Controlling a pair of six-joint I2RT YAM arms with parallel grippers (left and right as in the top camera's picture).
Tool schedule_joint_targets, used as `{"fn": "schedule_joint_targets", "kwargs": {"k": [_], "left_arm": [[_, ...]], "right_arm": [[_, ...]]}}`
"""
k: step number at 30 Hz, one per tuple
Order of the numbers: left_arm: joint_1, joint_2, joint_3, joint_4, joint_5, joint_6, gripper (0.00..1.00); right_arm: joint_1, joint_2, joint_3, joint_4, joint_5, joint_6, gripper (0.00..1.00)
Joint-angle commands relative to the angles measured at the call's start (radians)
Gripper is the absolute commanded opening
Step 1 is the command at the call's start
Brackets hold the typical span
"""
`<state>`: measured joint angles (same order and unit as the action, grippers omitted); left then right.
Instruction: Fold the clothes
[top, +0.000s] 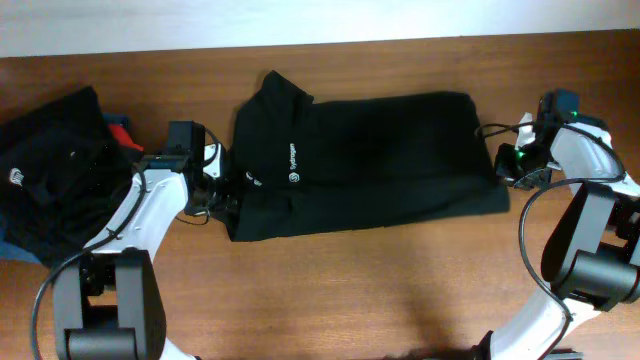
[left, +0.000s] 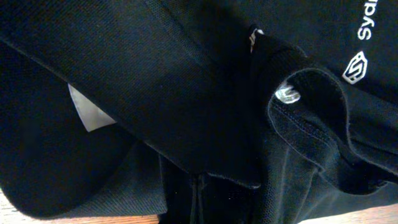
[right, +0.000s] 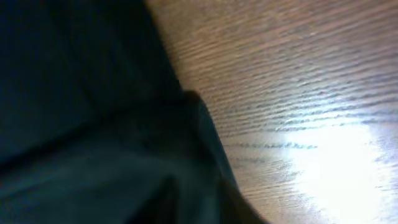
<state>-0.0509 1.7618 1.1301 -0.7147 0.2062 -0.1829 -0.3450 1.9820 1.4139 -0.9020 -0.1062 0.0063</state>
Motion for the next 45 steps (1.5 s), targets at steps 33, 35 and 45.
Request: {"fn": "schedule_joint_targets", "kwargs": {"k": [33,35,45], "left_arm": [[0.174,0.01,0.053,-0.001,-0.019,0.014,0.0],[0.192,0.01,0.055,-0.001,-0.019,0.014,0.0],[0.252,0.01,0.055,-0.02,-0.02,0.013,0.0]], "right_arm": [[0.04,0.007,-0.234,0.113,-0.021,0.01,0.12],[0.04,0.007,-0.234,0.113,-0.021,0.01,0.12],[0.039,0.007,-0.234,0.113,-0.016,0.01,0.12]]}}
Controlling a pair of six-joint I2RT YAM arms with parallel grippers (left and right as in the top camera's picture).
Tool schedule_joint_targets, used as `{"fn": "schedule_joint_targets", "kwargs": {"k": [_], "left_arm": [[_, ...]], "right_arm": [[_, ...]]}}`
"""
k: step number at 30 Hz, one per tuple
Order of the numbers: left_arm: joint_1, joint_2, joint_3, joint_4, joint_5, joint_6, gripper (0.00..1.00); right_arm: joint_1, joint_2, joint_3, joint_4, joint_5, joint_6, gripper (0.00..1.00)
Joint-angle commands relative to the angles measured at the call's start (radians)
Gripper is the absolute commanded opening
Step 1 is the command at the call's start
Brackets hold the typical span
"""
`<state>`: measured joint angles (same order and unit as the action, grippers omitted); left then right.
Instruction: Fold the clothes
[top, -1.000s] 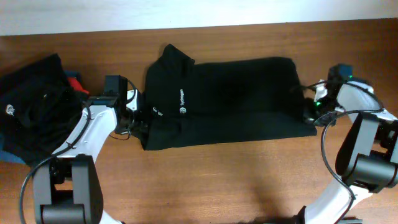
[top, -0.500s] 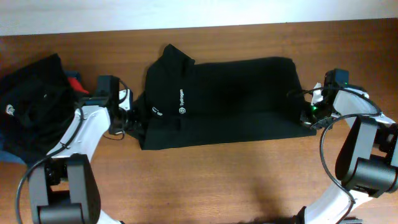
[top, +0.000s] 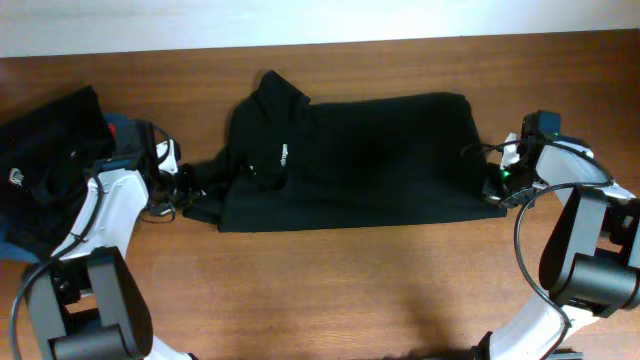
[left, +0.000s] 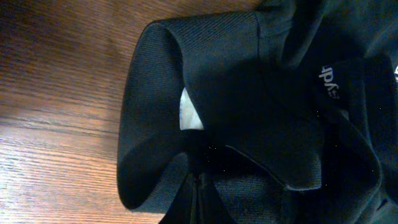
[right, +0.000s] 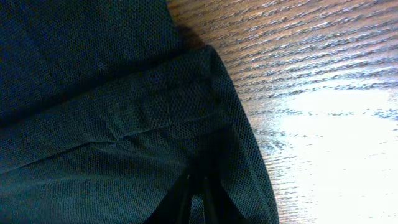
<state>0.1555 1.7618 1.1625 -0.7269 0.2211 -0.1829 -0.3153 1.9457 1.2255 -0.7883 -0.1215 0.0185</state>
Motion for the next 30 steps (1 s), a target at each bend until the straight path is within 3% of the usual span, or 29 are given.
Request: {"fn": "schedule_joint_targets", "kwargs": {"k": [1,12,13,14,17,23,26,30], "left_arm": [[0.058,0.01,0.022,-0.017,-0.035,0.013,0.0],[0.121,0.01,0.022,-0.037,-0.085,0.013,0.01],[0.121,0.01,0.022,-0.037,-0.082,0.013,0.06],[0.122,0.01,0.022,-0.037,-0.069,0.013,0.18],[0.121,0.01,0.022,-0.03,-0.049,0.013,0.32],[0.121,0.01,0.022,-0.007,0.022,0.014,0.34],[0.096,0.01,0.023,0.019,0.136,0.067,0.32],[0.007,0.01,0.026,0.045,0.146,0.152,0.32]], "right_arm": [[0.009,0.043,-0.046,0.0,-0.001,-0.003,0.12],[0.008,0.043,-0.046,-0.004,-0.002,-0.003,0.12],[0.008,0.043,-0.046,-0.004,-0.002,-0.003,0.13],[0.008,0.043,-0.046,-0.004,-0.002,-0.003,0.12],[0.008,0.043,-0.046,-0.004,-0.002,-0.003,0.13],[0.008,0.043,-0.047,-0.004,-0.002,-0.003,0.13],[0.008,0.043,-0.047,-0.004,-0.002,-0.003,0.12],[0.008,0.043,-0.045,-0.005,-0.006,-0.003,0.12]]}}
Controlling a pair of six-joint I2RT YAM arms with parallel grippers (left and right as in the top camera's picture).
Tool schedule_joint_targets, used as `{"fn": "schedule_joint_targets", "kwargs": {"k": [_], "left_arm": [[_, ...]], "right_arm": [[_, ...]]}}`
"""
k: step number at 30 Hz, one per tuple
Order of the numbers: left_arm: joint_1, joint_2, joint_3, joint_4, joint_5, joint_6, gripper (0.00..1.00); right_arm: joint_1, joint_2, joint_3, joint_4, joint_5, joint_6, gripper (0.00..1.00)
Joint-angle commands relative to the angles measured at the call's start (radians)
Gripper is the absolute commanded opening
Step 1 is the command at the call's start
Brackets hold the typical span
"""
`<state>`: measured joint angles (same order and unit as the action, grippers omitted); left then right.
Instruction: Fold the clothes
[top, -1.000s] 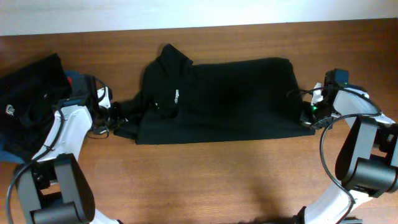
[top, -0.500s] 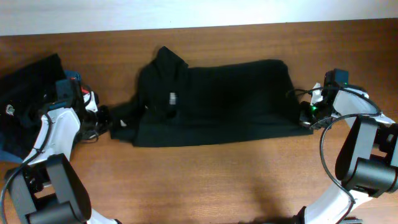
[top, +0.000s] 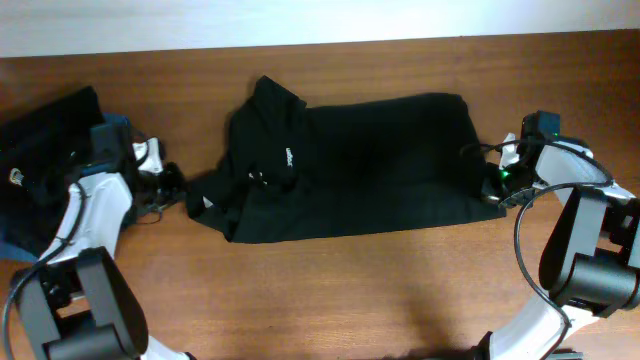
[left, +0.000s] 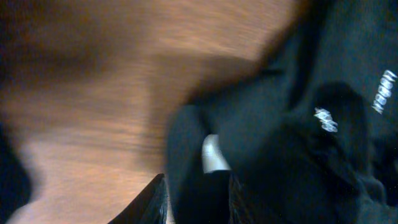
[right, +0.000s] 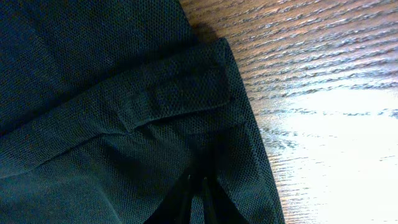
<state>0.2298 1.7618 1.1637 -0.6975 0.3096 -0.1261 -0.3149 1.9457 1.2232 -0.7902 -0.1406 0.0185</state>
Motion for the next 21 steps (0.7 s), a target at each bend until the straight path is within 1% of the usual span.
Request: {"fn": "schedule_joint_targets", "kwargs": {"k": [1,3,5,7,8,9,10,11,13,14,16,17,18,19,21], "left_arm": [[-0.084,0.01,0.032,0.016,0.057,0.106,0.32],[-0.113,0.01,0.065,0.015,0.056,0.117,0.33],[-0.124,0.01,0.121,0.01,0.058,0.116,0.32],[-0.128,0.01,0.194,0.012,0.057,0.116,0.32],[-0.132,0.01,0.227,0.03,0.058,0.116,0.33],[-0.137,0.01,0.24,0.049,0.058,0.116,0.34],[-0.153,0.01,0.261,0.116,0.058,0.116,0.4],[-0.165,0.01,0.262,0.159,0.057,0.116,0.43],[-0.196,0.019,0.262,0.254,0.056,0.116,0.47],[-0.219,0.032,0.262,0.309,0.056,0.116,0.47],[-0.256,0.071,0.28,0.356,0.04,0.117,0.47],[-0.272,0.101,0.305,0.356,0.035,0.117,0.48],[-0.292,0.15,0.356,0.341,0.035,0.117,0.54],[-0.308,0.197,0.408,0.318,0.035,0.12,0.56],[-0.335,0.302,0.549,0.246,0.034,0.12,0.56]], "right_arm": [[0.007,0.042,-0.034,-0.011,0.013,-0.003,0.12],[0.007,0.037,0.037,-0.075,0.013,-0.003,0.12],[0.007,0.022,0.171,-0.177,0.013,-0.003,0.13],[0.008,0.01,0.328,-0.262,0.013,-0.003,0.2],[0.008,0.01,0.419,-0.304,0.008,-0.003,0.26],[0.009,0.01,0.468,-0.325,-0.001,-0.003,0.32],[0.009,0.01,0.57,-0.353,-0.049,-0.003,0.66],[0.009,0.01,0.599,-0.357,-0.072,-0.009,0.7],[0.01,0.01,0.635,-0.341,-0.157,-0.079,0.72],[0.012,0.01,0.636,-0.328,-0.187,-0.09,0.72],[0.023,0.015,0.636,-0.327,-0.189,-0.099,0.72],[0.028,0.016,0.636,-0.328,-0.188,-0.103,0.73],[0.037,0.021,0.636,-0.328,-0.188,-0.124,0.76],[0.043,0.025,0.636,-0.323,-0.188,-0.142,0.77],[0.055,0.027,0.636,-0.294,-0.159,-0.143,0.78]]}}
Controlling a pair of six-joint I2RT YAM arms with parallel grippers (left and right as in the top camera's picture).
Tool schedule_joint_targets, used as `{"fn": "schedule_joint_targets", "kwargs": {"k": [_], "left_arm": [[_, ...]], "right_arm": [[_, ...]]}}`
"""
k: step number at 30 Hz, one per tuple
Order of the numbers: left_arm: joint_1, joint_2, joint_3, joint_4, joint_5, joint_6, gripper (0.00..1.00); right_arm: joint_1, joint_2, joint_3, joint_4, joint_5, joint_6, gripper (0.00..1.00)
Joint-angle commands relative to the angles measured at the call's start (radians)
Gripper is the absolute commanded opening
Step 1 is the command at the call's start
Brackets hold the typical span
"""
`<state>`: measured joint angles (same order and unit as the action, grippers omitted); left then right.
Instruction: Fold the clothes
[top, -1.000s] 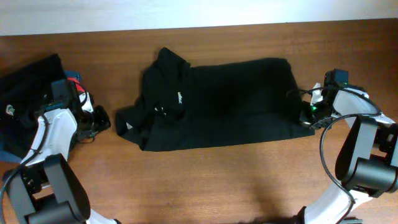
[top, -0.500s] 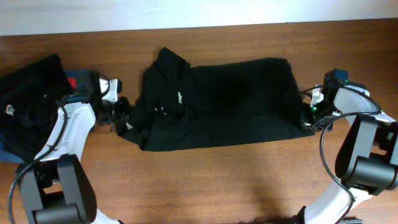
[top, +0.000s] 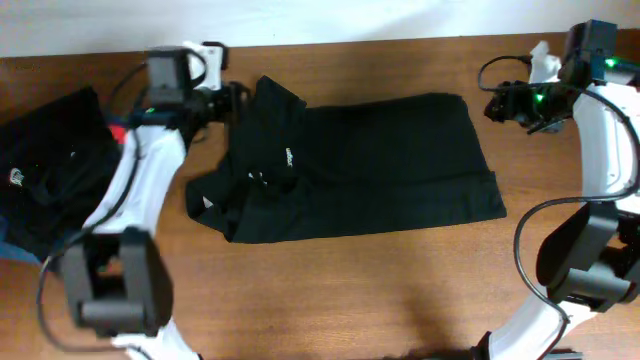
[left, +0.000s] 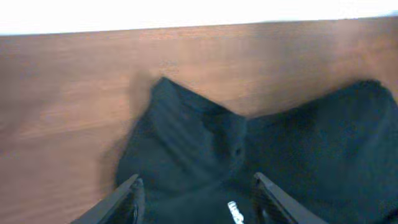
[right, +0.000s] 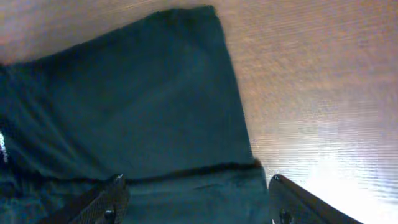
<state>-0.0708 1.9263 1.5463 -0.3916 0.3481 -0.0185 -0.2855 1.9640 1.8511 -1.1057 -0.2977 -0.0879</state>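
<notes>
A black polo shirt (top: 350, 165) lies flat across the middle of the table, collar to the left, hem to the right, with a small white logo on the chest. My left gripper (top: 237, 100) hovers open above the collar (left: 186, 124), and its fingers (left: 132, 198) hold nothing. My right gripper (top: 495, 103) hangs open above the far right corner of the shirt (right: 155, 106); its fingers (right: 115, 199) are spread wide and empty. Neither gripper touches the cloth.
A pile of dark clothes (top: 50, 170) sits at the left edge of the table, with a red item (top: 118, 130) poking out beside it. Bare wood (top: 350, 290) runs along the front, and the table's far edge meets a white wall.
My right gripper was shut on the shirt's right hem and is now open, up at the back right. My left gripper has moved from left of the sleeve to above the collar.
First both grippers were shut on the shirt, the left at the collar end and the right at the hem. Then the shirt lay further left and stretched flat. After that my left gripper was open off the cloth. Now both hang open above it.
</notes>
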Motion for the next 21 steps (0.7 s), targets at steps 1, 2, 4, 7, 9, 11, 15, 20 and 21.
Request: {"fn": "schedule_joint_targets", "kwargs": {"k": [1,2,4,7,9,11,15,20,21], "left_arm": [[-0.044,0.195,0.241,-0.093,-0.005,0.013,0.56],[-0.05,0.232,0.299,-0.122,-0.005,0.013,0.56],[-0.061,0.343,0.443,-0.178,-0.015,0.012,0.56],[-0.069,0.465,0.565,-0.193,-0.026,0.012,0.56],[-0.071,0.517,0.593,-0.177,-0.051,0.012,0.56],[-0.071,0.571,0.593,-0.134,-0.064,0.012,0.56],[-0.072,0.627,0.593,-0.071,-0.117,0.012,0.56],[-0.072,0.646,0.593,-0.064,-0.117,0.012,0.5],[-0.071,0.645,0.61,-0.072,-0.116,0.012,0.4]], "right_arm": [[0.031,0.009,0.008,0.046,0.016,-0.035,0.78],[0.034,0.009,0.008,0.06,0.023,-0.035,0.78],[0.043,0.015,0.008,0.106,0.047,-0.033,0.81],[0.044,0.035,0.008,0.113,0.043,-0.024,0.85],[0.044,0.047,0.004,0.107,0.044,-0.024,0.84],[0.044,0.065,0.002,0.094,0.044,-0.024,0.85],[0.044,0.085,0.002,0.085,0.044,-0.024,0.84],[0.044,0.089,0.002,0.085,0.045,-0.024,0.7],[0.044,0.089,0.002,0.085,0.047,-0.024,0.54]]}}
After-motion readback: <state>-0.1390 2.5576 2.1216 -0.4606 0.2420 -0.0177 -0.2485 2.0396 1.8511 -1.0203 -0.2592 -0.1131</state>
